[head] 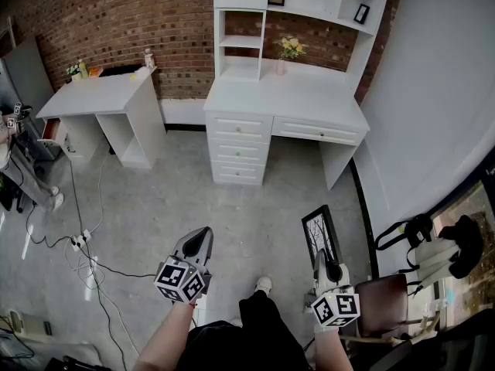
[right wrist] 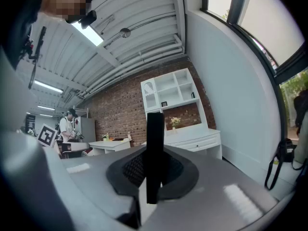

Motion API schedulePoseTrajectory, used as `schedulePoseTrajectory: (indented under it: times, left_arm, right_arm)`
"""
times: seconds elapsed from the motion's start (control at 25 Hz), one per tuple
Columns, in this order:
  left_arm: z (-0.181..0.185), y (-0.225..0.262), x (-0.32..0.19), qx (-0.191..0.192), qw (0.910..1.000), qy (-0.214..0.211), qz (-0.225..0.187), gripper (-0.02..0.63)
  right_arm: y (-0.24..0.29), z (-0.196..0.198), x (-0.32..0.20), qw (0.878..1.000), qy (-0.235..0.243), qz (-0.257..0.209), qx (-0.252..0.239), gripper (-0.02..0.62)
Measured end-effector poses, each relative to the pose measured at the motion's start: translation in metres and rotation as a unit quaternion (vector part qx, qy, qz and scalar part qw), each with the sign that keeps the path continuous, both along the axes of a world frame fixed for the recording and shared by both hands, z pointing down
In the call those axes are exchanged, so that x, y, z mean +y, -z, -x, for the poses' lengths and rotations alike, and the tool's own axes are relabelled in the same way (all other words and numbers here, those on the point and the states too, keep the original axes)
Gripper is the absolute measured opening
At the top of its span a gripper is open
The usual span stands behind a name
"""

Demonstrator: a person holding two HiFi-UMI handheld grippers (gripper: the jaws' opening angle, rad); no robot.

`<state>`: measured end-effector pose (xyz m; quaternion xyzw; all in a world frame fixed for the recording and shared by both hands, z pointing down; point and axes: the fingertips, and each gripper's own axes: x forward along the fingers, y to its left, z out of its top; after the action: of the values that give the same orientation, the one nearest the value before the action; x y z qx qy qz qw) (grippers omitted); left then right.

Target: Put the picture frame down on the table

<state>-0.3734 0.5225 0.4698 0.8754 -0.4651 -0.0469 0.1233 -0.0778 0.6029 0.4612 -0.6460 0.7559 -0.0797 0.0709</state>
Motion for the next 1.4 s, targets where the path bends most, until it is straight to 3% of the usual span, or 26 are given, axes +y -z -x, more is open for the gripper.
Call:
schedulePoseTrajectory:
  times: [0.16,0.4,0.96,1.4]
  left_arm:
    - [-0.009,-0.001,-0.023,-0.009,0.9999,-0.011,-0.008,-0.003]
    - [-0.004,0.0,-0.071,-0.008,0.9999,0.012,-0.002,-0.003]
    - [-0.042,-0.002,-0.18,-0.015,0.9995,0.025,0.01,-0.003]
    - [-0.063,0.001,-0.267,-0.009,0.9985,0.054,-0.002,-0.003]
  right_arm:
    - [-0.001,-0.006,-0.03,1.0,-0.008,-0.012,0.012,0.023]
    - [0.001,-0.006,-0.085,1.0,0.003,-0.012,0.011,0.023]
    - [-0.017,-0.035,-0.199,1.0,0.018,0.024,-0.001,0.023]
    - [-0.024,-0.083,-0.277,0.999,0.009,0.024,0.027,0.023]
